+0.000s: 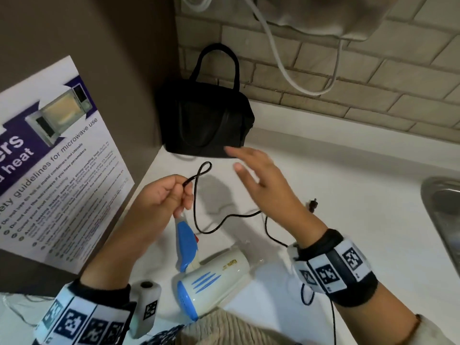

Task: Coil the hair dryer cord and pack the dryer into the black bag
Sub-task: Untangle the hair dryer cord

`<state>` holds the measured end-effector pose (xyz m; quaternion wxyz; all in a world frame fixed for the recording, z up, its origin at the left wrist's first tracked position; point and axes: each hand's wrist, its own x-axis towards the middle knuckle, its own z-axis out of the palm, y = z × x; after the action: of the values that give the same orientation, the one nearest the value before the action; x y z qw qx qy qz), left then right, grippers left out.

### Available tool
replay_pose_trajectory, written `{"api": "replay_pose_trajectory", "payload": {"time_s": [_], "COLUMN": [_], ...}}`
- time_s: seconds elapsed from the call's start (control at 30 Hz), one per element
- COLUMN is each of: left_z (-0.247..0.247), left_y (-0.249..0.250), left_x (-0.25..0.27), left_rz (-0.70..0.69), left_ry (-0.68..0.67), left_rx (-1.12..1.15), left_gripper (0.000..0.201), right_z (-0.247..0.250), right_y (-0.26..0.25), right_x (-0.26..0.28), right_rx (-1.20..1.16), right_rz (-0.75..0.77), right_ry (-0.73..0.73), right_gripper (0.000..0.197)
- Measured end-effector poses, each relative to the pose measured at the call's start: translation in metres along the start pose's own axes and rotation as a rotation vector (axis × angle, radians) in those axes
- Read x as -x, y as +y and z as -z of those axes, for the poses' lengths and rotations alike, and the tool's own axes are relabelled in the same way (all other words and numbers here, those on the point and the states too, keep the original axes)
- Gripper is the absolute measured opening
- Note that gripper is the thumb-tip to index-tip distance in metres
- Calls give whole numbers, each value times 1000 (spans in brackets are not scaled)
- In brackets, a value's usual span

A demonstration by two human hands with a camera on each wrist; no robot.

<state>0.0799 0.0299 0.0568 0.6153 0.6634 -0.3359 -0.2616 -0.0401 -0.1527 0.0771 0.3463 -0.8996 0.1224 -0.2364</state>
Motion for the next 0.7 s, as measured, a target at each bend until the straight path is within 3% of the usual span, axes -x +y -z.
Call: {"api": "replay_pose_trajectory", "payload": {"time_s": [0.07, 0.13, 0.27, 0.4, 0.57, 0.7], "left_z": [-7, -9, 4, 19, 32, 39], "left_y": [4, 7, 7, 4, 4, 5], "left_x": [-1, -1, 5, 13, 13, 10], "left_rz": [-26, -59, -159, -156, -174, -173], "left_ry": [-8, 3, 82, 68, 93, 75], "left_rx": [-38, -75, -46, 183, 193, 370], "left_gripper": [29, 31, 37, 46, 61, 35], "right_z": [-21, -41, -47, -44, -47, -45], "right_y": [-16, -18, 0, 28, 67, 85], "right_x": [1, 4, 6, 3, 6, 5], "right_rx": [49, 94, 161, 331, 405, 452], "right_rz": [146, 194, 8, -148, -236, -299], "right_ry": [-130, -180, -197, -258, -314, -295], "right_gripper": [33, 22, 29, 29, 28, 27]}}
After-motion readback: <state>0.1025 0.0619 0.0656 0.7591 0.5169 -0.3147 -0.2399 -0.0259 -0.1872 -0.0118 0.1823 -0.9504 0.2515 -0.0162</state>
